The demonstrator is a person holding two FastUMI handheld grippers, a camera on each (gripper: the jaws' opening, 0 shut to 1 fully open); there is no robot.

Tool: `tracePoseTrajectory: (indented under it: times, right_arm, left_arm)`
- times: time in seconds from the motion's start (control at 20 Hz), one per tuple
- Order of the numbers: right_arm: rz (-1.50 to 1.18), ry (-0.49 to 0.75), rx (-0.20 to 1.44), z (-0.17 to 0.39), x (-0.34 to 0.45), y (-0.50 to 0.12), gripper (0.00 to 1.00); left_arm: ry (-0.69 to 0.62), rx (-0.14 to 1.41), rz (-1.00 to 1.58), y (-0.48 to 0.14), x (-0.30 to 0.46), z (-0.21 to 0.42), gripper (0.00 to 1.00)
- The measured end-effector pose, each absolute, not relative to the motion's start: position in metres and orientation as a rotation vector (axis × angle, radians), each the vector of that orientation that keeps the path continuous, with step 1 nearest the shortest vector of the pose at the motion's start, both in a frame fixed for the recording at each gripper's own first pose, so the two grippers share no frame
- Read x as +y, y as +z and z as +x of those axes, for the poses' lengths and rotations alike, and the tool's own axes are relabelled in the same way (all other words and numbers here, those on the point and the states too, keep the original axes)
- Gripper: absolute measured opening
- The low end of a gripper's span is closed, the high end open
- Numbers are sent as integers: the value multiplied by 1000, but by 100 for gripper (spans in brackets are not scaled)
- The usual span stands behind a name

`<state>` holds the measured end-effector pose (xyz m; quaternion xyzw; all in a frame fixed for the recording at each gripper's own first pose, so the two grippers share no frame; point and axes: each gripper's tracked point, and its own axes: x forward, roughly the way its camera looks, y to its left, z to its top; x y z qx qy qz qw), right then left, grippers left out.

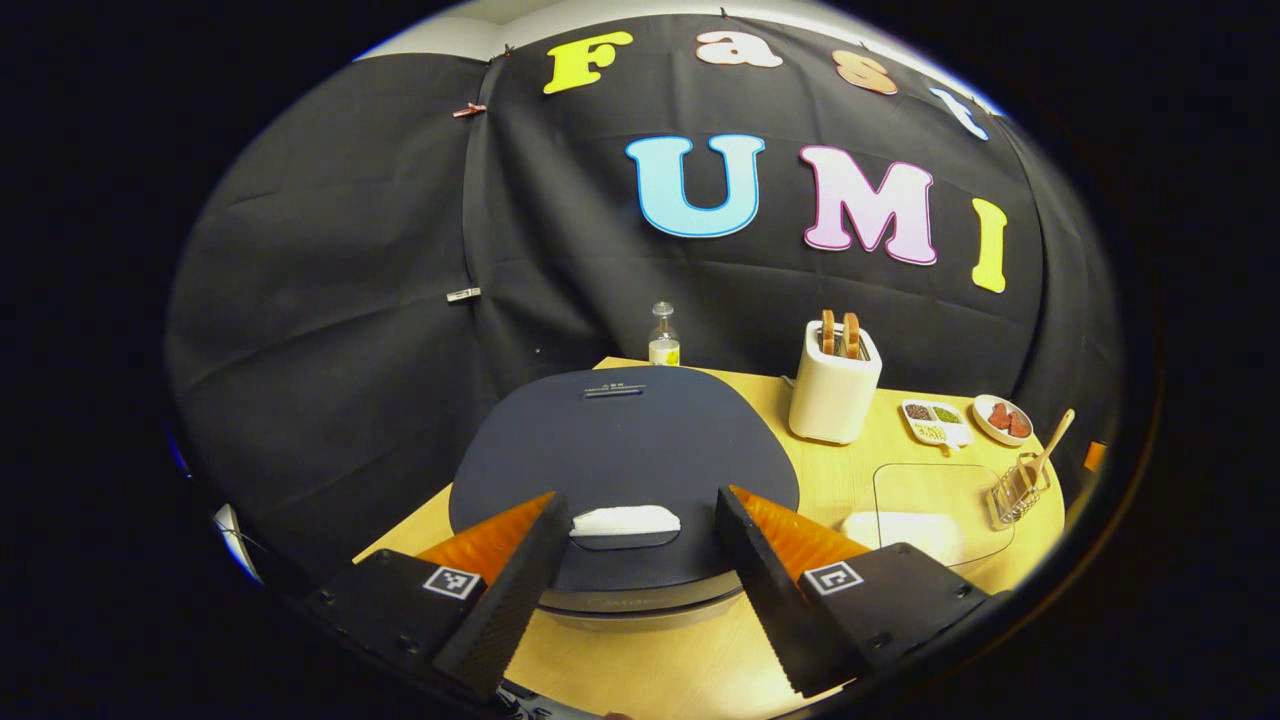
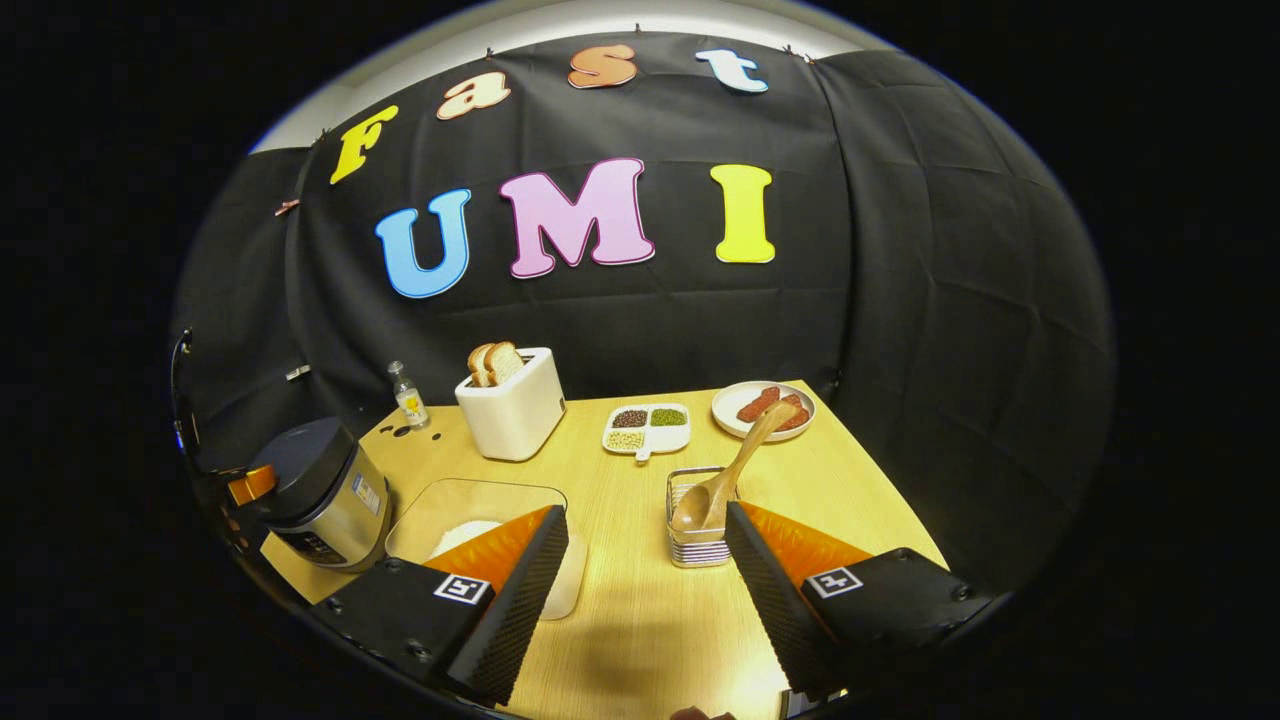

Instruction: Close the left gripper, press the button to open the rice cooker; take a wooden spoon from the chopstick holder with the right hand, scoop a spoonful of rice and pour it into the rice cooker, then put the wooden spoon back into the chopstick holder.

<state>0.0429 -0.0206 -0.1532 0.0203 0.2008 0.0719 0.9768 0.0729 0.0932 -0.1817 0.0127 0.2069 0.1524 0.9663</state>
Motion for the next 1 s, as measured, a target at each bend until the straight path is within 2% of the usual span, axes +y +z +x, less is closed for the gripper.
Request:
tracePoseTrajectory:
  times: [0.35,0.5,0.7,1.0]
  right_arm:
    - [25,150,362,36,-11,-134,99]
    - [25,134,297,37,-9,-103,99]
    - [24,124,207,30,2,-55,99]
    - [4,42,111,-10,5,-13,98]
  left_arm:
    - [271,341,7,-161,85,71,100]
    - [206,235,-6,-112,60,70,96]
    - [109,134,34,-53,23,63,95]
    - [-40,104,-11,-34,-15,34,95]
